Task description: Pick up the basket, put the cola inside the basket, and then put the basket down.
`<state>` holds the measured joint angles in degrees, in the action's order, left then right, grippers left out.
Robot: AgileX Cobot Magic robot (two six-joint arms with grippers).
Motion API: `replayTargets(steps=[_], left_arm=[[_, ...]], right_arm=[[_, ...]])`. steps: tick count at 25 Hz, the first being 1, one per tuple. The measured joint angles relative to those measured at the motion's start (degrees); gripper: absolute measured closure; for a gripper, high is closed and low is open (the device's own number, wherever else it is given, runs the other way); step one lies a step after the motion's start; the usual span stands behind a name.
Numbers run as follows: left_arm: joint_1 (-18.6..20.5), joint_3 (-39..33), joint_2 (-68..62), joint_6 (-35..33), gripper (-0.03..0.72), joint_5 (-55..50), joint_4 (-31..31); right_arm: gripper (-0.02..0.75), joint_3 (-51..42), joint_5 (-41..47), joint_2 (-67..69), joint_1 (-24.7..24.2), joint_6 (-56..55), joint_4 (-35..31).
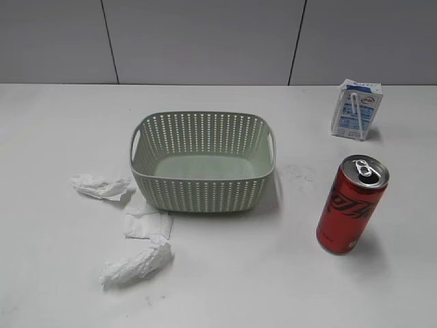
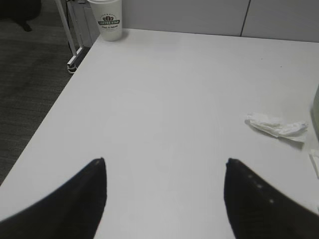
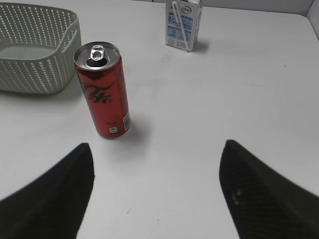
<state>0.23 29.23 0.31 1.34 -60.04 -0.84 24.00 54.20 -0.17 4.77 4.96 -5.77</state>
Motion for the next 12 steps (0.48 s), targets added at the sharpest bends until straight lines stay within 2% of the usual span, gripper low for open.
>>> replayTargets(steps=[12], left_arm=[[0.00,0.00,0.00,0.00,0.135,0.00,0.00]], right_arm=[[0.146,0.00,0.00,0.00,0.00,-0.05,0.00]])
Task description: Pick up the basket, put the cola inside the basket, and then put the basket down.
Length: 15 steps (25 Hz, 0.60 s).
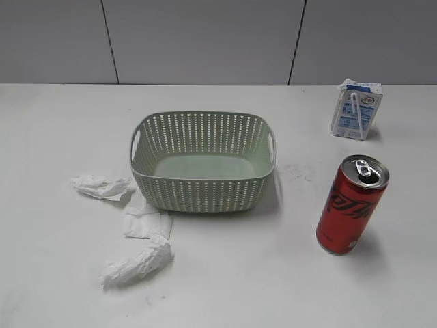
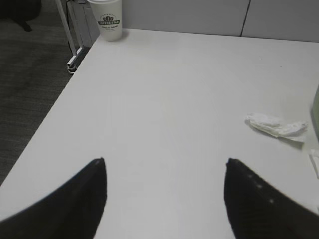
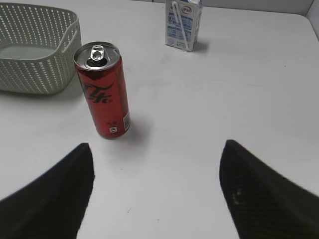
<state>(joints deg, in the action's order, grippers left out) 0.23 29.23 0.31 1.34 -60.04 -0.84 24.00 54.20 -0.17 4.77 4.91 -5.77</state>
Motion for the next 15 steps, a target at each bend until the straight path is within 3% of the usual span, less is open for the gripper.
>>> replayTargets(steps=[15], left_arm=[[0.00,0.00,0.00,0.00,0.135,0.00,0.22]], right_arm=[[0.146,0.00,0.00,0.00,0.00,0.00,0.00]])
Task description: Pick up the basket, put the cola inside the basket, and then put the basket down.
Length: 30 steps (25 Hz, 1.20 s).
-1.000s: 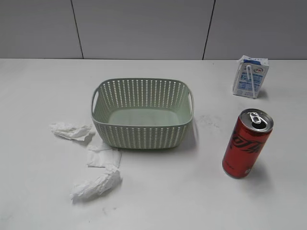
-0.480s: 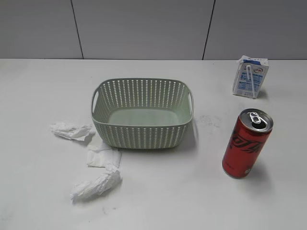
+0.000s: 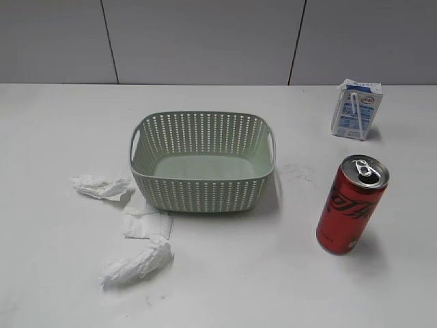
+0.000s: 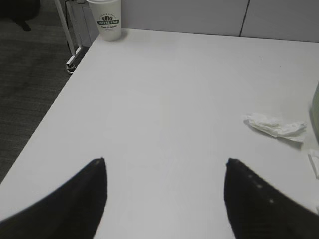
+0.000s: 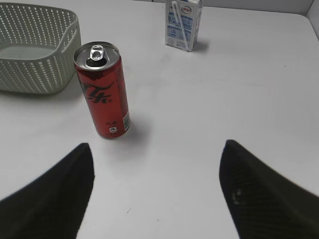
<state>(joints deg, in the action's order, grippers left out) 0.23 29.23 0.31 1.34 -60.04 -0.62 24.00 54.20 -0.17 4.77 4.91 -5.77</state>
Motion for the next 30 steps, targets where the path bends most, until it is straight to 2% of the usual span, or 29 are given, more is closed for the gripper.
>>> replayTargets(steps=[4,8,18,30], left_arm=[[0.00,0.54,0.00,0.00,0.135,1.62,0.62],[0.00,2.62,-2.89,0.00,0.135,8.33,1.01],[0.00,9.03,-26.44,-0.43,0.135,20.65,3.60],[0.00,25.65,-59.82,-16.71,0.135,19.15,20.23]], right_arm=[[0.146,0.00,0.00,0.00,0.00,0.00,0.00],[0.147,0.00,0.00,0.00,0.00,0.00,0.00],[0.147,0.00,0.00,0.00,0.00,0.00,0.00],[0.146,0.00,0.00,0.00,0.00,0.00,0.00]])
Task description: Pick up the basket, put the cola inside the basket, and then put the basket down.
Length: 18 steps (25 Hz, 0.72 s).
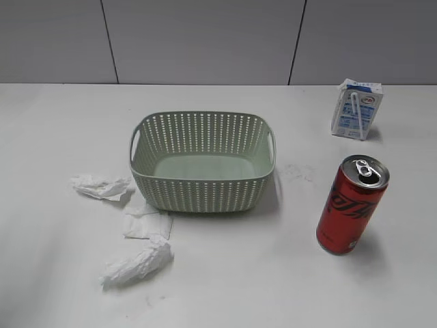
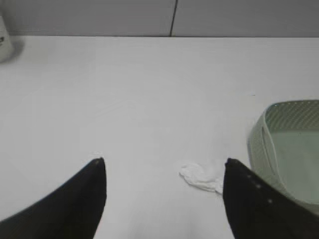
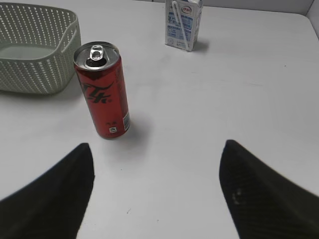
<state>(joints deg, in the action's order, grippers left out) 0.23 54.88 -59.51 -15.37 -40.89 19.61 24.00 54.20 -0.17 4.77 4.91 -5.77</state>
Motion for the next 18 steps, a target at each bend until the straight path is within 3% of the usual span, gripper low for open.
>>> replayTargets(steps=[6,11,18], left_arm=[[-3.25,10.32,-14.28,-1.41,0.135,-5.00,2.57],[-11.37,17.33,-23.63,1.19,0.135,-6.70,1.82],[-23.16,27.66,-38.03,12.46,0.135,-12.10,-7.76]], right_arm=[[0.147,0.00,0.00,0.00,0.00,0.00,0.00],[0.147,0.00,0.00,0.00,0.00,0.00,0.00],[0.146,0.00,0.00,0.00,0.00,0.00,0.00]])
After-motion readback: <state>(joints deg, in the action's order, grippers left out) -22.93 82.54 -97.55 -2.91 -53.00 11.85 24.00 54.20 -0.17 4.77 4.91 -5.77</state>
